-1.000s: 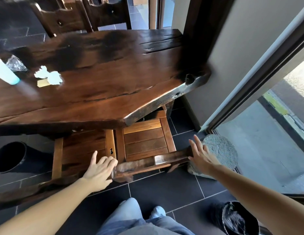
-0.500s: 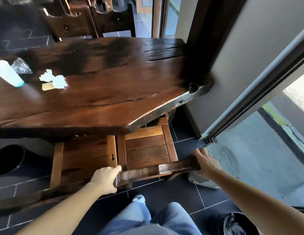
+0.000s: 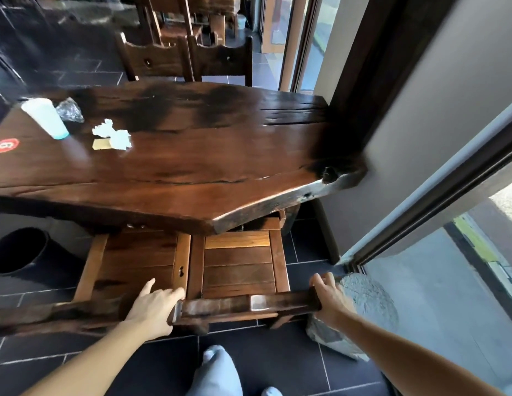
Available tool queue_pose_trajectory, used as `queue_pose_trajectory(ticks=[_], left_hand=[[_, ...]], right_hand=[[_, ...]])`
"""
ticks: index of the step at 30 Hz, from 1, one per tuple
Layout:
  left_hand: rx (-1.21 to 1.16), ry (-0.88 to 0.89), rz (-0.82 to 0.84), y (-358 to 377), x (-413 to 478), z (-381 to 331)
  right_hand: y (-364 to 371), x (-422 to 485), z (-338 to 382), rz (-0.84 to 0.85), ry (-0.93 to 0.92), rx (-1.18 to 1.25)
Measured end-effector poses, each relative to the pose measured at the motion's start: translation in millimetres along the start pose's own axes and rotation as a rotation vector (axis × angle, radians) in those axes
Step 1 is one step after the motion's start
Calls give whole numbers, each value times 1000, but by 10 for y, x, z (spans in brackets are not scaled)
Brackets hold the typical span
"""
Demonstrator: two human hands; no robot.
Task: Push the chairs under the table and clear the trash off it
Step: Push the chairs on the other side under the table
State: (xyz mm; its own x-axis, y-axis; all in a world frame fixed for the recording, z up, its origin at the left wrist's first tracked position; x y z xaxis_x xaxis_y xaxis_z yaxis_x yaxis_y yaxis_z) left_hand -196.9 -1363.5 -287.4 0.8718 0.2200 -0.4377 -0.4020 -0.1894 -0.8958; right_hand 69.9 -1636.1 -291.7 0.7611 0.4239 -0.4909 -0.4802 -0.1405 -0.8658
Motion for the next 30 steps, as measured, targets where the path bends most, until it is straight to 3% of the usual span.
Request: queue_pose_trajectory(ticks=[11, 18, 30], left_hand=[[-128, -62, 120, -59, 147, 52], [-210, -222, 46, -224, 456, 241], [-186, -274, -10, -212, 443, 220]], right_hand=[[-59, 150, 58, 18, -19, 33], [-259, 452, 272, 42, 3, 80], [-226, 452, 247, 28, -2, 18]])
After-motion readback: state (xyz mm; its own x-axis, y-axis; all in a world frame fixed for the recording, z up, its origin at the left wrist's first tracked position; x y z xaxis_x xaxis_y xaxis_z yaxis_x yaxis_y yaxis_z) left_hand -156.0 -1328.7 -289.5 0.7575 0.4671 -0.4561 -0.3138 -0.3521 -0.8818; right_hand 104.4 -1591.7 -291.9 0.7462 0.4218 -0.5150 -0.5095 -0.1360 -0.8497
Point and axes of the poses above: each hand's wrist, its own x-axis towards the middle knuckle, its own y-axis out of the palm, z = x × y, the point moved 5 cm from there along x, towards the middle knuckle, and after that the axes turned 12 degrees about y, right-handed, at the moved point
